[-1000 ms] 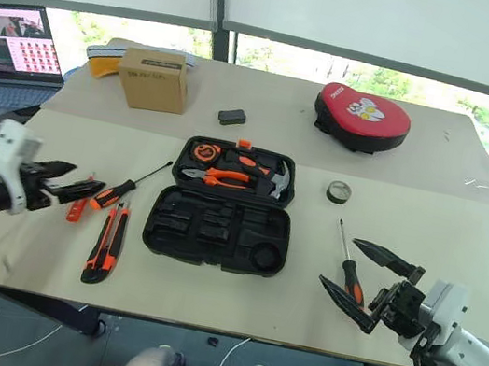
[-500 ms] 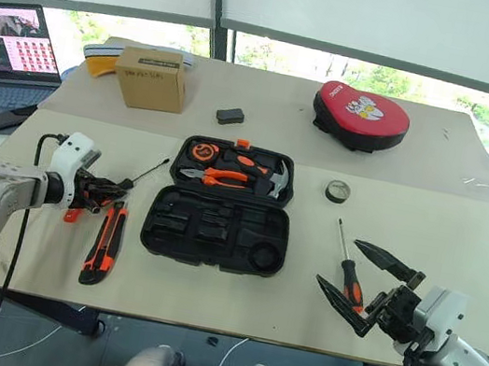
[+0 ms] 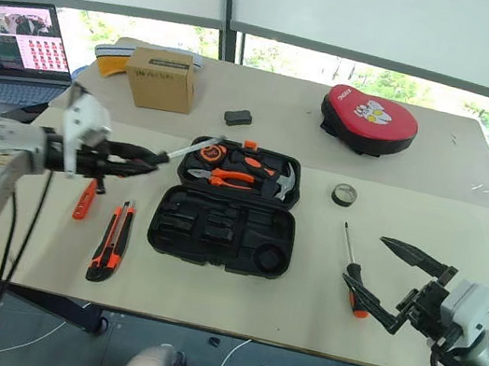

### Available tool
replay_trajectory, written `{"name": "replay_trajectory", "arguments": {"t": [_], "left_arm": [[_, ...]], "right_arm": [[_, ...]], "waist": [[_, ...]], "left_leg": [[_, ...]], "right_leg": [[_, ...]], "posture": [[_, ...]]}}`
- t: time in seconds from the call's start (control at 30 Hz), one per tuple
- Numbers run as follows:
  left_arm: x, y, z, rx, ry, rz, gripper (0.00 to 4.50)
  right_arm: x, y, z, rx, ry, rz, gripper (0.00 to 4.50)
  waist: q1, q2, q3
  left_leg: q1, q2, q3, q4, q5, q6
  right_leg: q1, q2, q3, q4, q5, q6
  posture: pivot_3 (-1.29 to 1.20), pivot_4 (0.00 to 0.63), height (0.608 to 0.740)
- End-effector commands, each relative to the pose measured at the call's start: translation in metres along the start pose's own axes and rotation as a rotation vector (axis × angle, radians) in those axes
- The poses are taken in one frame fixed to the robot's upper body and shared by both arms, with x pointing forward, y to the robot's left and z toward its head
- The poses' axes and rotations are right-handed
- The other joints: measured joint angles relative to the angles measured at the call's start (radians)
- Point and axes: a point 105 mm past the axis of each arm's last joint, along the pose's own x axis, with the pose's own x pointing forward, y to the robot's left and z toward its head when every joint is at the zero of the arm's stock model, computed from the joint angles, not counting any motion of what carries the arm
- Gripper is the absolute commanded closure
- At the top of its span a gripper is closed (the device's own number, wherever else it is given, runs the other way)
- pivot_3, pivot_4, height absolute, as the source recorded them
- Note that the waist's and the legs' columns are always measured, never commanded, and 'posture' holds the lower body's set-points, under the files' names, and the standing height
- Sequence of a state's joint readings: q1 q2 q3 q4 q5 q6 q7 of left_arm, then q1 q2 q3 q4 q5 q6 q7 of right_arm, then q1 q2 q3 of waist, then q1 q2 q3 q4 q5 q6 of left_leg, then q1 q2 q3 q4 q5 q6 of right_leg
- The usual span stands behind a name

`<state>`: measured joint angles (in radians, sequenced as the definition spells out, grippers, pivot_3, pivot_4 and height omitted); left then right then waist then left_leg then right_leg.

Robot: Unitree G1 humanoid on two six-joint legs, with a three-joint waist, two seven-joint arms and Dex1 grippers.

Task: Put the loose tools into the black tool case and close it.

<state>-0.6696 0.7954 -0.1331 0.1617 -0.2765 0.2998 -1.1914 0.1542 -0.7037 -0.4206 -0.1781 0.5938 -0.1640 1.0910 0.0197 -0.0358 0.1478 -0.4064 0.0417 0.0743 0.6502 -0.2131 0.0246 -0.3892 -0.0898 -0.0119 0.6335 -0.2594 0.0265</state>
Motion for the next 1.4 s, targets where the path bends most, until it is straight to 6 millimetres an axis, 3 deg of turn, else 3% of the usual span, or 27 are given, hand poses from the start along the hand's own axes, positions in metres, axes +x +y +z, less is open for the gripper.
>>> {"name": "replay_trajectory", "arguments": {"t": [0.03, 0.13, 0.27, 0.47, 0.9, 0.97, 1.0, 1.1, 1.2, 1.3, 1.4], "left_arm": [[0.035, -0.007, 0.007, 0.083, 0.076, -0.093, 3.68], [0.054, -0.007, -0.004, 0.151, 0.158, -0.128, 3.68], [0.064, -0.007, -0.010, 0.201, 0.207, -0.158, 3.68], [0.074, 0.001, -0.013, 0.232, 0.245, -0.111, 3.68], [0.084, -0.002, -0.013, 0.294, 0.212, -0.128, 3.68], [0.088, -0.001, 0.010, 0.269, 0.064, -0.098, 2.67], [0.086, 0.001, 0.023, 0.246, -0.015, -0.080, 2.41], [0.075, 0.007, 0.031, 0.241, -0.077, -0.043, 1.34], [0.070, 0.010, 0.026, 0.196, -0.091, -0.013, 1.34], [0.073, 0.005, 0.020, 0.120, -0.117, -0.007, 2.10], [0.079, 0.003, 0.010, 0.040, -0.103, 0.010, 3.21]], "right_arm": [[0.014, -0.003, 0.014, 0.013, -0.062, 0.055, 0.00], [0.028, 0.001, 0.015, 0.020, -0.084, 0.100, 0.00], [0.038, -0.001, 0.018, 0.011, -0.101, 0.099, 0.00], [0.042, 0.002, 0.020, 0.014, -0.103, 0.089, 0.00], [0.049, 0.010, 0.024, 0.040, -0.099, 0.100, 0.00], [0.049, 0.012, 0.024, 0.047, -0.097, 0.105, 0.00], [0.050, 0.013, 0.025, 0.051, -0.096, 0.109, 0.00], [0.051, 0.015, 0.025, 0.063, -0.093, 0.116, 0.00], [0.053, 0.016, 0.025, 0.067, -0.093, 0.118, 0.00], [0.055, 0.016, 0.024, 0.072, -0.095, 0.115, 0.00], [0.057, 0.017, 0.024, 0.076, -0.096, 0.114, 0.00]], "waist": [[-0.003, 0.000, 0.000], [-0.011, 0.000, 0.000], [-0.018, 0.000, 0.000], [-0.006, 0.000, 0.000], [-0.002, 0.000, 0.001], [0.001, 0.000, 0.001], [0.003, 0.000, 0.001], [0.001, 0.000, 0.001], [-0.010, 0.000, 0.001], [-0.010, 0.000, 0.001], [-0.008, 0.000, 0.001]], "left_leg": [[0.000, 0.000, 0.000, 0.000, 0.000, 0.000], [-0.001, 0.000, -0.001, 0.001, 0.000, 0.000], [-0.001, 0.001, -0.001, 0.000, 0.000, 0.000], [-0.006, 0.002, -0.001, 0.005, -0.001, 0.001], [-0.009, -0.001, -0.004, 0.011, -0.002, 0.004], [-0.009, -0.001, -0.004, 0.011, -0.002, 0.004], [-0.009, -0.002, -0.004, 0.011, -0.002, 0.004], [-0.010, -0.002, -0.007, 0.012, -0.003, 0.005], [-0.009, -0.002, -0.009, 0.012, -0.003, 0.005], [-0.009, -0.002, -0.009, 0.012, -0.003, 0.005], [-0.009, -0.003, -0.009, 0.012, -0.003, 0.005]], "right_leg": [[0.000, 0.000, 0.000, 0.000, 0.000, 0.000], [0.000, 0.001, 0.000, 0.000, 0.000, 0.000], [-0.002, 0.003, 0.002, 0.000, 0.000, 0.000], [-0.004, 0.003, 0.000, 0.001, 0.000, 0.001], [-0.006, 0.000, 0.000, 0.007, -0.001, 0.003], [-0.006, -0.001, 0.000, 0.008, -0.001, 0.003], [-0.006, -0.002, 0.000, 0.008, -0.001, 0.003], [-0.006, -0.002, 0.000, 0.008, -0.001, 0.004], [-0.006, -0.001, 0.000, 0.009, -0.001, 0.004], [-0.006, -0.001, 0.000, 0.010, -0.001, 0.004], [-0.006, -0.002, 0.000, 0.010, -0.001, 0.004]], "posture": [[0.00, 0.150, 0.740], [0.00, 0.150, 0.740], [0.00, 0.150, 0.740], [0.00, 0.150, 0.740], [0.00, 0.150, 0.740], [0.00, 0.150, 0.740], [0.00, 0.150, 0.740], [0.00, 0.150, 0.740], [0.00, 0.150, 0.740], [0.00, 0.150, 0.740], [0.00, 0.150, 0.740]]}}
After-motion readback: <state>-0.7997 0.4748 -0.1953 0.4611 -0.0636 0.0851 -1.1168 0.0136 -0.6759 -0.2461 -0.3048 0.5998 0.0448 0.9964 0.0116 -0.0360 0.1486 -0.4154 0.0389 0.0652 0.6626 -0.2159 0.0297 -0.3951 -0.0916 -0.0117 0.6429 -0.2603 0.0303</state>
